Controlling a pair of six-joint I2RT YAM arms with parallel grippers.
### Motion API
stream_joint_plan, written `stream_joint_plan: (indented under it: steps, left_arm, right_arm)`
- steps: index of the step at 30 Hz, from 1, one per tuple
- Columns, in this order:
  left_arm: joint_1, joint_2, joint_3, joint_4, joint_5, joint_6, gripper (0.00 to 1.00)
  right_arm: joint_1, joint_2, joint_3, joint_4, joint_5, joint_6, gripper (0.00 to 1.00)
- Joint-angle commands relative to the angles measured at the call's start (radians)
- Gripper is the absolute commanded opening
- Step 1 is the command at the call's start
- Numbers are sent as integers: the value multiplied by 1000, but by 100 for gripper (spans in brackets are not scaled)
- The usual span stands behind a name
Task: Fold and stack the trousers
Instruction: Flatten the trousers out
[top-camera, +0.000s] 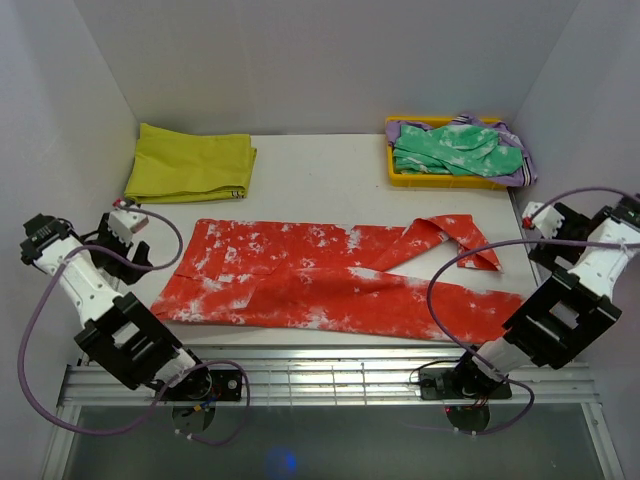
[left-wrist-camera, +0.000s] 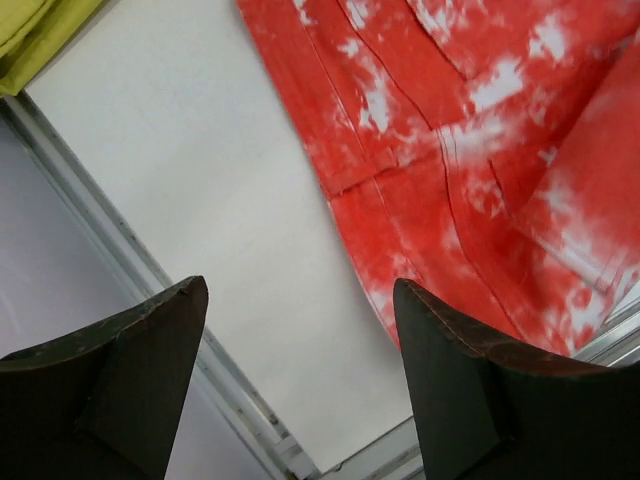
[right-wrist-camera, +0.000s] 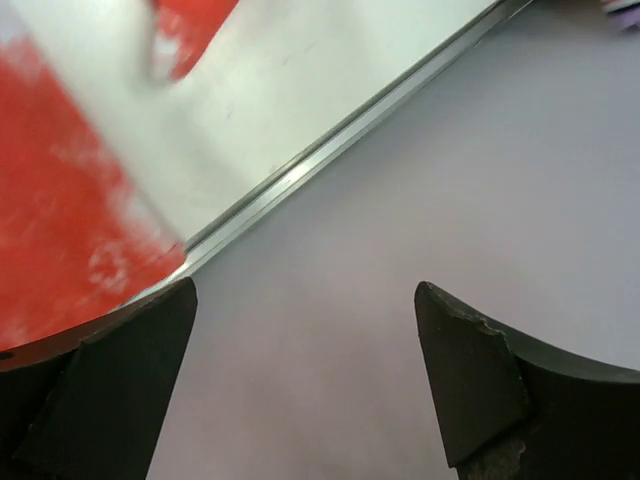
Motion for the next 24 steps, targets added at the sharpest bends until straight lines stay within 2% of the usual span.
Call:
stream_joint_plan:
  steps: [1,3,4,6,7,8,9,11,12,15,18,24]
  left_arm:
    - [-68,118,115,42,98,-328,86]
    - [-79,150,172,65,92,-369,86]
    - [-98,157,160,108,45,-460,86]
    - [-145,155,124,233,-9,-534,85]
    - [-180,154,97,261,-35,-547,85]
    - [-261,149,32,308,-66,-609,85]
    - [-306,149,-2,415,-139,-655,86]
    - [-418,166,-48,502,-182,-728,86]
    - [-443,193,-73,590,-216,-813,87]
    - [-512,294,-40,716,-273,-973,89]
    - [-543,377,23,774,-307,-1039,90]
    - [-593,555,177,780,-383,-970,89]
  right_arm:
    - [181,110,170,-99,-32,246,97]
    - [280,172,261,-147,-50,413,100]
    - [311,185,281,-142,-44,513,100]
    - [405,212,276,-120,-35,587,100]
    - [433,219,266,-63,-29,627,100]
    - [494,225,244,-28,0,705,100]
    - [522,243,238,5,14,739,100]
    - [565,268,235,83,31,818,100]
    - [597,301,253,91,40,887,99]
    - [631,372,304,95,40,996,98]
    - [652,398,313,112,68,1015,98]
    - [655,436,336,80,129,962,98]
